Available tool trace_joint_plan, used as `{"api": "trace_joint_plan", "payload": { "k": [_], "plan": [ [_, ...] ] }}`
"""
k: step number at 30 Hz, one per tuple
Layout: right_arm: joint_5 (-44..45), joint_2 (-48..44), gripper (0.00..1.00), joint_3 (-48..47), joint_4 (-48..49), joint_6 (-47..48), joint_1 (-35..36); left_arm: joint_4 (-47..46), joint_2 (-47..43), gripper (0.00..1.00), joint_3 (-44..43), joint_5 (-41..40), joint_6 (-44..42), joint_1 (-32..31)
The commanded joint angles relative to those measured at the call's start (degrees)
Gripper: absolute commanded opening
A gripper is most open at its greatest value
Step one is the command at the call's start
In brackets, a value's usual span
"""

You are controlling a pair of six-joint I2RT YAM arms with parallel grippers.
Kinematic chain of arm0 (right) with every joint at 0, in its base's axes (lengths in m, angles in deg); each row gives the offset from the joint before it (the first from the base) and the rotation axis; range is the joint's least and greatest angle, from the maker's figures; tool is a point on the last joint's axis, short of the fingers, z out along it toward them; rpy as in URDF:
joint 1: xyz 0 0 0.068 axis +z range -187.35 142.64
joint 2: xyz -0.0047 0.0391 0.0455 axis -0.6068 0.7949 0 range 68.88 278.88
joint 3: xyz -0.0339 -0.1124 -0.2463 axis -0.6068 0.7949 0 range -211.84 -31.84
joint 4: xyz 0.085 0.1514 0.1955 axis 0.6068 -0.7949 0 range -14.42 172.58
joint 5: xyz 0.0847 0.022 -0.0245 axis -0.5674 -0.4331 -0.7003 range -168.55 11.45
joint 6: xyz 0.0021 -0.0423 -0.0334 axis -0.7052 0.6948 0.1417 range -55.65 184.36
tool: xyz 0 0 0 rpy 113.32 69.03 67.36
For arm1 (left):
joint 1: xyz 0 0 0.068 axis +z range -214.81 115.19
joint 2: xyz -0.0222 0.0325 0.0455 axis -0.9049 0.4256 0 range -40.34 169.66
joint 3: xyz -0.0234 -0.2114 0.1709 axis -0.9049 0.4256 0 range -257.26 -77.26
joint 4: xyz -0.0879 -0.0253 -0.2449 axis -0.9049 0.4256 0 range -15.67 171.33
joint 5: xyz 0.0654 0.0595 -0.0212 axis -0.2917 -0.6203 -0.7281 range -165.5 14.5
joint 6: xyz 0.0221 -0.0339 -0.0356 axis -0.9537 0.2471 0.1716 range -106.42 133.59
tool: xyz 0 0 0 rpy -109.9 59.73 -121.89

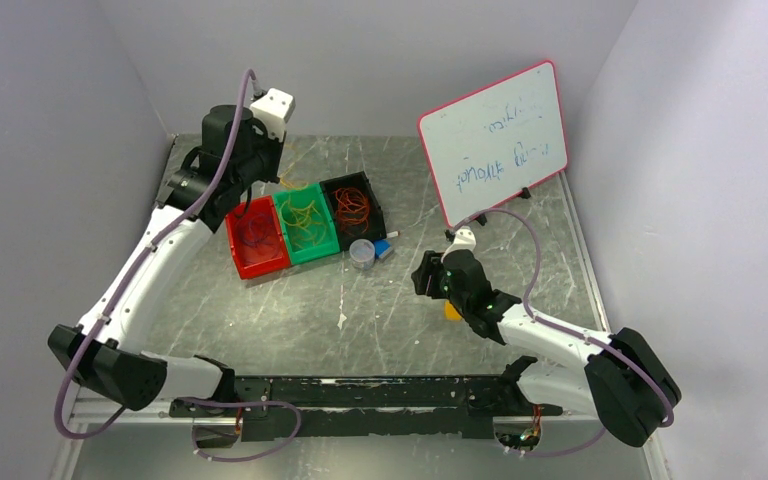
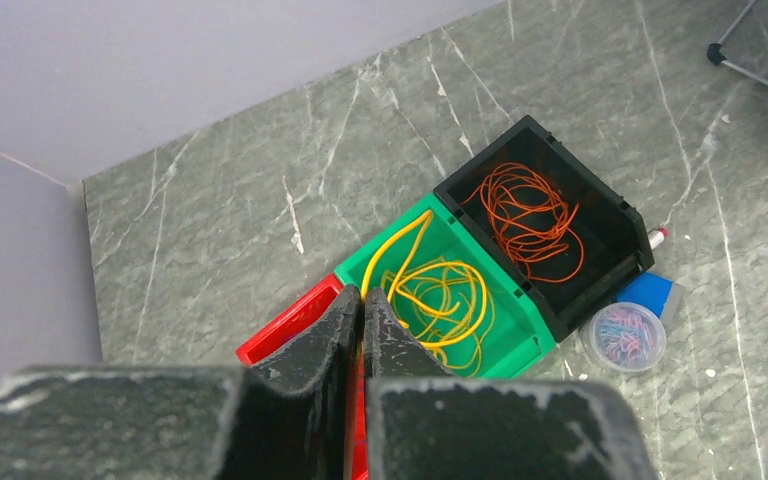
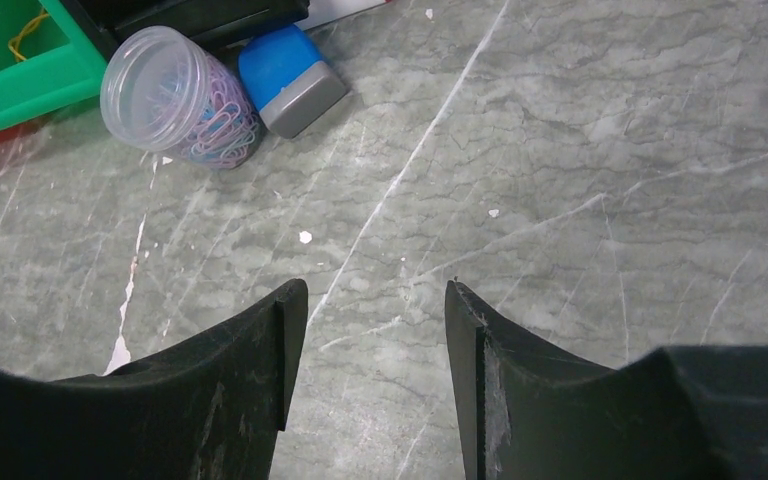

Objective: Untangle the cables

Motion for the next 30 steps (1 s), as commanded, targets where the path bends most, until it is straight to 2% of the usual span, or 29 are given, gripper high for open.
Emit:
{"api": "trace_joint_plan", "payload": {
  "k": [1,8,30],
  "plan": [
    [-0.1,-0.8,0.57,-1.4,-0.9,0.6,-0.4,-2.8,1.3,0.07,0.9,2.0,1.8,1.7],
    [-0.5,-1.0,0.57,-1.9,-1.6,1.1,-0.4,-3.6,5.1,0.07,3.9,6.6,5.5,3.8],
    [-2.7,-3.3,0.57,-2.6,-3.2,1.7,-0.4,-5.7,20.3,0.07,10.3,8.3,12.3,4.6]
  ]
}}
